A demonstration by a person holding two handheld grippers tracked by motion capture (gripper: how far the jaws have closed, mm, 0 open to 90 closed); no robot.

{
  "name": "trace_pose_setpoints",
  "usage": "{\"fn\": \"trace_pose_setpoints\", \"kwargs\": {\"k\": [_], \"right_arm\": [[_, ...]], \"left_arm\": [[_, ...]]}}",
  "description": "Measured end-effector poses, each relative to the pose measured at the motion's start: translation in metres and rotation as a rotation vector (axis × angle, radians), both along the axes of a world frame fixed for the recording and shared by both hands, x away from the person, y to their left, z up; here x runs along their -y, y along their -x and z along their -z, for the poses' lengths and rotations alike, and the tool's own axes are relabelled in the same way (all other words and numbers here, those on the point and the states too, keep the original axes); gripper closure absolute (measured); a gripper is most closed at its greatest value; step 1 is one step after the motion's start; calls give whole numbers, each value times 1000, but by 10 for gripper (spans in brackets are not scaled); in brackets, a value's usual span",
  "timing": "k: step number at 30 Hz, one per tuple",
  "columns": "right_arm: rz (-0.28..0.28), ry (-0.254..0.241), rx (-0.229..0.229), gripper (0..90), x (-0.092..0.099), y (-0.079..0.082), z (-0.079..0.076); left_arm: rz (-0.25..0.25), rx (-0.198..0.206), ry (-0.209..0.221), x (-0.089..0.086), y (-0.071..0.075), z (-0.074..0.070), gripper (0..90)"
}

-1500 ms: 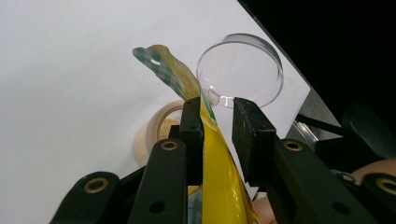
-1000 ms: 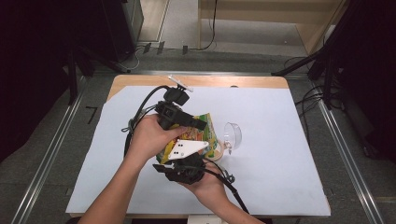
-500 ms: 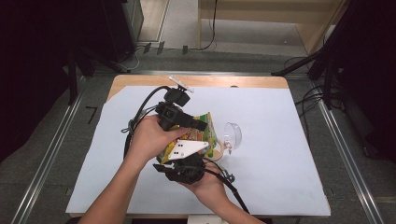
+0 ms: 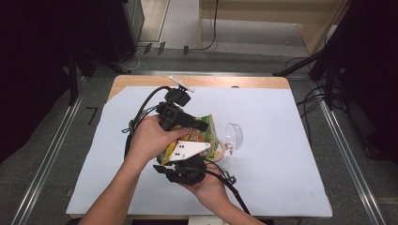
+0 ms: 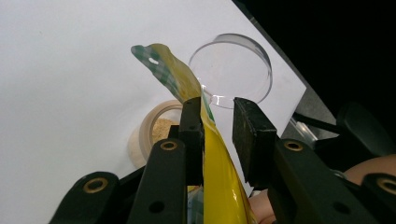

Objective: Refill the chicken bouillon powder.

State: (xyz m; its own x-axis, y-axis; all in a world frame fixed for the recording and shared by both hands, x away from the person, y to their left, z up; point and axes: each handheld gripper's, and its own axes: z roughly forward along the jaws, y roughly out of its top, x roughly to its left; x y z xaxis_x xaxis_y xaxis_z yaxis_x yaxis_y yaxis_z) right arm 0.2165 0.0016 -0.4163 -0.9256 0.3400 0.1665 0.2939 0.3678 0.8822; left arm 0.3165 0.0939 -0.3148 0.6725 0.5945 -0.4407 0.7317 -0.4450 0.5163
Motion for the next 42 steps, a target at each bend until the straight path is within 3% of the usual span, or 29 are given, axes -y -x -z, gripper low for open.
{"fn": "trace_pose_setpoints", "kwargs": {"k": [9,42], "right_arm": [[-2,7,-6,765,0,-2,-1],[-4,17,9,768,0,-2,0]], "left_arm": [[-7,-15,4,-2,-4,3,738],[-3,-6,-2,-1,-3,2,736]]}}
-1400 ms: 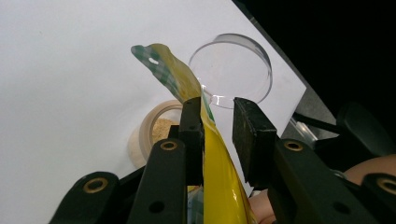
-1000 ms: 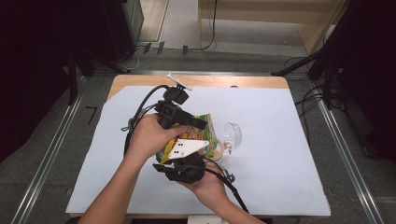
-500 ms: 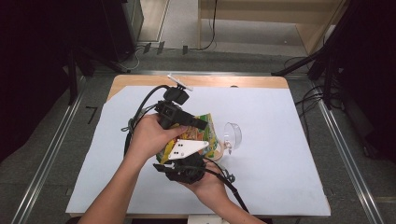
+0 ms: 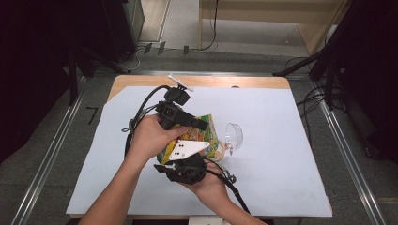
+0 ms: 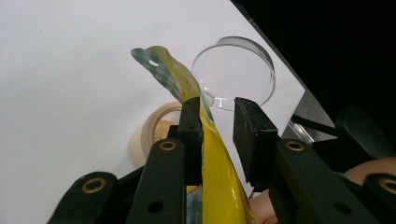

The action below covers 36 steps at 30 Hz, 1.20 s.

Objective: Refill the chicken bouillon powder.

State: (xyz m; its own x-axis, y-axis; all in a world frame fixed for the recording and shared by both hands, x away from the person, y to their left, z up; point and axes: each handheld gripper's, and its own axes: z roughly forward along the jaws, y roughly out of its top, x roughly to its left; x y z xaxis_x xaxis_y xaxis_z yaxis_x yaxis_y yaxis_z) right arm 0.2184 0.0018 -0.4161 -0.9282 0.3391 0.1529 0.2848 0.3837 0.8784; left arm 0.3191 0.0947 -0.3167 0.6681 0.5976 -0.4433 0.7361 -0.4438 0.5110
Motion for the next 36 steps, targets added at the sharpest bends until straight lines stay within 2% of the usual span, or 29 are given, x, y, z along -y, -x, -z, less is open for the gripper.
{"fn": "trace_pose_setpoints", "kwargs": {"k": [21,36], "right_arm": [[1,0,12,776,1,-1,3],[-1,-13,-20,770,0,0,-1]], "left_arm": [[4,21,-13,2,3,-1,734],[1,13,-2,0,2,-2,736]]}}
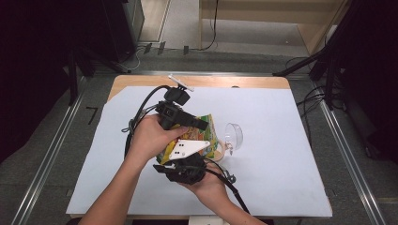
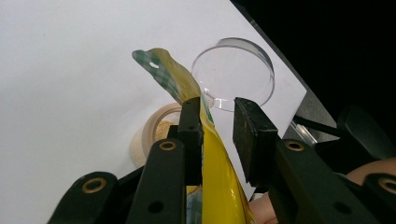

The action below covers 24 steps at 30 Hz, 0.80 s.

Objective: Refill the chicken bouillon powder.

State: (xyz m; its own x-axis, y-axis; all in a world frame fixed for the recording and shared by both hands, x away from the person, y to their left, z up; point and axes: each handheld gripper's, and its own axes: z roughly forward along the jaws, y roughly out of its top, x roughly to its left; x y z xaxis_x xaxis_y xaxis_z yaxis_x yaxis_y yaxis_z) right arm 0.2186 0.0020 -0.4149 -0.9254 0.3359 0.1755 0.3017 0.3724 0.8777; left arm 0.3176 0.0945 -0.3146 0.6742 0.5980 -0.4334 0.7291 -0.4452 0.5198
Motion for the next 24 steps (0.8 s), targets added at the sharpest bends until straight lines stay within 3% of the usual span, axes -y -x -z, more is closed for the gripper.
{"fn": "trace_pose_setpoints", "kwargs": {"k": [13,24], "right_arm": [[-1,-18,2,773,-1,1,-2],[-2,2,17,781,-3,-5,-2]], "left_arm": [[-3,-4,1,0,1,-3,727],[2,-33,-7,-2,-9,1,765]]}}
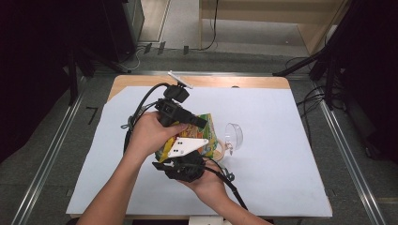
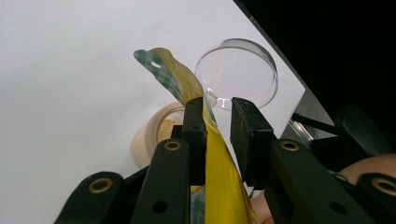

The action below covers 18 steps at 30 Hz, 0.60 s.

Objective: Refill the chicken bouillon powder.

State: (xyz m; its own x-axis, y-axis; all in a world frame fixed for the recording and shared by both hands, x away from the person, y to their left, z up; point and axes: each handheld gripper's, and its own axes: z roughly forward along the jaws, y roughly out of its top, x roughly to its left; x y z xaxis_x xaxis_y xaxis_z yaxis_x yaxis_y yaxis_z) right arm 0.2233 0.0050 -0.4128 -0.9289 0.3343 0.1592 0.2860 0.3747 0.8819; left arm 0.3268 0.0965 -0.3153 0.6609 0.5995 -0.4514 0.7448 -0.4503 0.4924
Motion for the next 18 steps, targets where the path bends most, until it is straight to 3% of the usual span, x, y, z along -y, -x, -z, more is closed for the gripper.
{"fn": "trace_pose_setpoints", "kwargs": {"k": [4,12,18], "right_arm": [[4,2,10,783,-1,-1,3],[12,-15,13,782,1,3,4],[12,-20,20,781,2,3,4]], "left_arm": [[2,-9,-14,1,-1,2,764],[3,30,-38,6,9,-4,755],[-5,39,-38,7,10,-3,754]]}}
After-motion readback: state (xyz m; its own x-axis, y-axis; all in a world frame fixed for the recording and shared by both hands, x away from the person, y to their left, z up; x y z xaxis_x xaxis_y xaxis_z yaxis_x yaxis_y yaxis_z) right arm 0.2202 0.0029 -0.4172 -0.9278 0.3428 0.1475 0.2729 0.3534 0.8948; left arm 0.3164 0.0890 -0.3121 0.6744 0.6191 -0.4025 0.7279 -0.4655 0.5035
